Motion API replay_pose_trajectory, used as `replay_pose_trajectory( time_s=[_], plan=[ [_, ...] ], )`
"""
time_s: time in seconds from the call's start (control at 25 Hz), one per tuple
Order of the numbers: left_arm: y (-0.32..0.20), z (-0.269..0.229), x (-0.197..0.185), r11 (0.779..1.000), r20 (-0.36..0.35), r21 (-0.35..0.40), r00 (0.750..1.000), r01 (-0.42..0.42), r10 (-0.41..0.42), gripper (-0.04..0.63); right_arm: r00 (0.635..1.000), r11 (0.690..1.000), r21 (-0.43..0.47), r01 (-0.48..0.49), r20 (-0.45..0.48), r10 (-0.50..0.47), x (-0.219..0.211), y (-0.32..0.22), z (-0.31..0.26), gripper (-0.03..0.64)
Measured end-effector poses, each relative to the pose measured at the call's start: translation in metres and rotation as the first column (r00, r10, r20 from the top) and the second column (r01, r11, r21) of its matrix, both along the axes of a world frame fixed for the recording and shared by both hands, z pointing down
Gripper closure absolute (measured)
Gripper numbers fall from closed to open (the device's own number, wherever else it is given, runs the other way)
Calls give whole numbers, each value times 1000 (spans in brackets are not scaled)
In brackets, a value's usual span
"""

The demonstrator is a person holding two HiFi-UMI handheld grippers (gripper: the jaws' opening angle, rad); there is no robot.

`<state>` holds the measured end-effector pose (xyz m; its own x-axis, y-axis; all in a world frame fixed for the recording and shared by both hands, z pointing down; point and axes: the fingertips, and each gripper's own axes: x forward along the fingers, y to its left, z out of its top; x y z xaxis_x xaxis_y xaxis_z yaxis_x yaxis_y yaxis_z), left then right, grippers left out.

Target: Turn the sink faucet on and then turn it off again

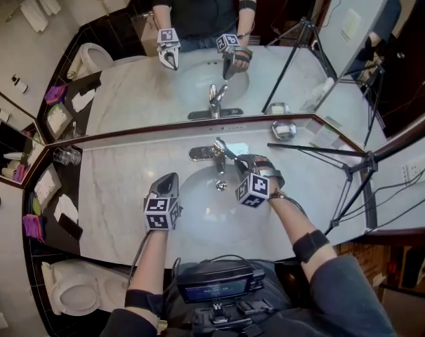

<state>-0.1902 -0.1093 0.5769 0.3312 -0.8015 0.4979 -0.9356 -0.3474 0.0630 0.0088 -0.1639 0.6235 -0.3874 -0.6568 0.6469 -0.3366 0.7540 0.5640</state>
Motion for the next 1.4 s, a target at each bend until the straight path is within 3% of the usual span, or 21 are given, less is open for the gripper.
replay_pose_trajectory(
  time_s=[0.16,0.28,0.44,0.64,0.84,1.12,1.24,1.4],
  plan=[
    [3,-4,3,1000,-5,9,1000,-5,5,594,987,995,-53,-86,129,93,6,10,-14,598],
    [5,-7,4,1000,-11,17,1000,-8,8,594,943,977,-149,-151,274,187,9,20,-23,598],
    [7,-12,5,999,-17,32,1000,-12,12,594,814,927,-293,-232,463,350,24,30,-42,600],
    [11,-16,5,999,-30,45,999,-10,11,595,648,870,-407,-279,589,483,53,38,-42,600],
    [15,-19,1,998,-45,56,999,0,2,595,552,831,-480,-280,628,549,70,54,-43,600],
    [20,-25,11,996,-26,78,999,-34,36,595,488,814,-514,-270,655,576,81,66,-44,600],
    [20,-27,10,996,-32,87,999,-29,32,595,494,816,-511,-269,654,573,82,68,-42,600],
    [21,-28,9,995,-27,91,999,-30,32,595,529,827,-493,-270,641,555,81,70,-40,600]
  ],
)
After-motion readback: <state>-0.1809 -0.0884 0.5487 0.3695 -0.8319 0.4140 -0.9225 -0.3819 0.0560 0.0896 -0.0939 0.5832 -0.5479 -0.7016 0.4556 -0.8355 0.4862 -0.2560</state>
